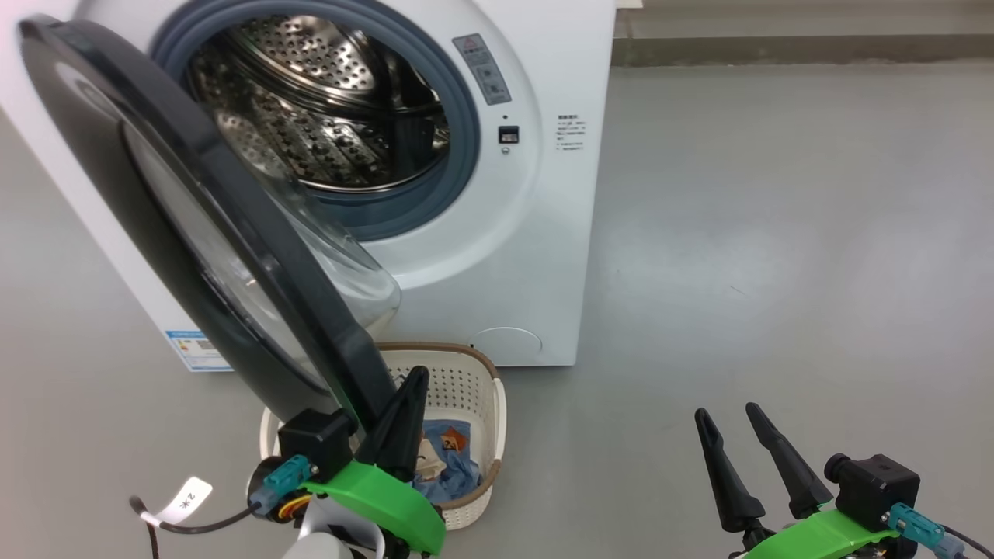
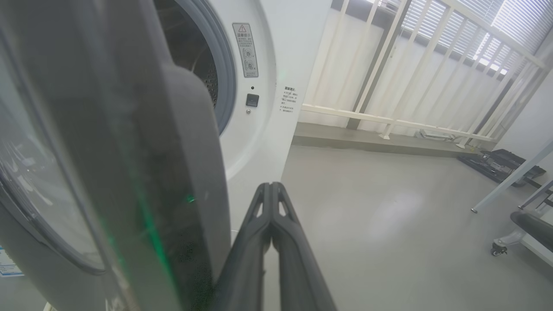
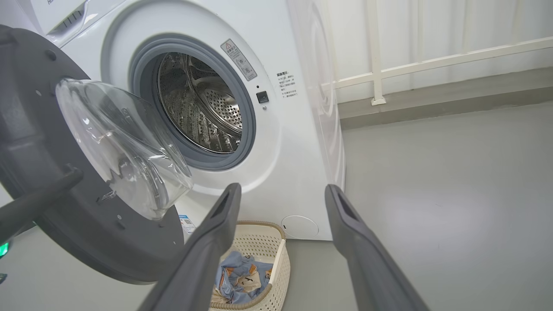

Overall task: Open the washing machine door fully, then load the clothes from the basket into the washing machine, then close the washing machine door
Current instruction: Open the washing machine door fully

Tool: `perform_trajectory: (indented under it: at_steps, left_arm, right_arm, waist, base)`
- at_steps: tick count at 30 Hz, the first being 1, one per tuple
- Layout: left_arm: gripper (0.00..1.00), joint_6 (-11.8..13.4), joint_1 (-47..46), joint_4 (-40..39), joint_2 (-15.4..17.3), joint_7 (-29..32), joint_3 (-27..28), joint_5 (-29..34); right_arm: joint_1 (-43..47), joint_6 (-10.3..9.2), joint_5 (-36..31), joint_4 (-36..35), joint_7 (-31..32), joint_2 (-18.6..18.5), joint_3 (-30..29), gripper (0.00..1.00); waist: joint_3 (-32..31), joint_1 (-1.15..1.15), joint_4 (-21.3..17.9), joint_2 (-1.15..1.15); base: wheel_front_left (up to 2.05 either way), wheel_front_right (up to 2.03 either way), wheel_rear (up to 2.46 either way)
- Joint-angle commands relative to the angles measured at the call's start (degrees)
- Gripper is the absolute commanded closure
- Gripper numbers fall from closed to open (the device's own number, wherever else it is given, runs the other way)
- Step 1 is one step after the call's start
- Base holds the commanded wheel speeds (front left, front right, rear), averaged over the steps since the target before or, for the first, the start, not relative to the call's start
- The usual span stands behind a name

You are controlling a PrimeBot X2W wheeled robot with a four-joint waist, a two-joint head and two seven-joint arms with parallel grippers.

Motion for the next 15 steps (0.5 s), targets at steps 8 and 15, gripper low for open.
perform_trajectory:
  at_steps: [8,15]
  left_arm:
    - [1.0,1.25,-0.59,-0.88,1.77,-0.7,2.54,-1.05]
    - [1.0,1.38,-0.3,-0.84,1.91,-0.49,2.13,-1.19]
  right_arm:
    - [-0.78,0.57,0.76,-1.44,-0.12,-0.06,1.98,0.0]
    - [-0.68,0.57,1.17,-1.36,-0.28,-0.06,2.33,0.0]
  waist:
    - [-0.93,0.0,2.98,0.0]
    - [-1.01,0.0,5.18,0.0]
  base:
    - [0.0,0.0,0.0]
    - [0.0,0.0,0.0]
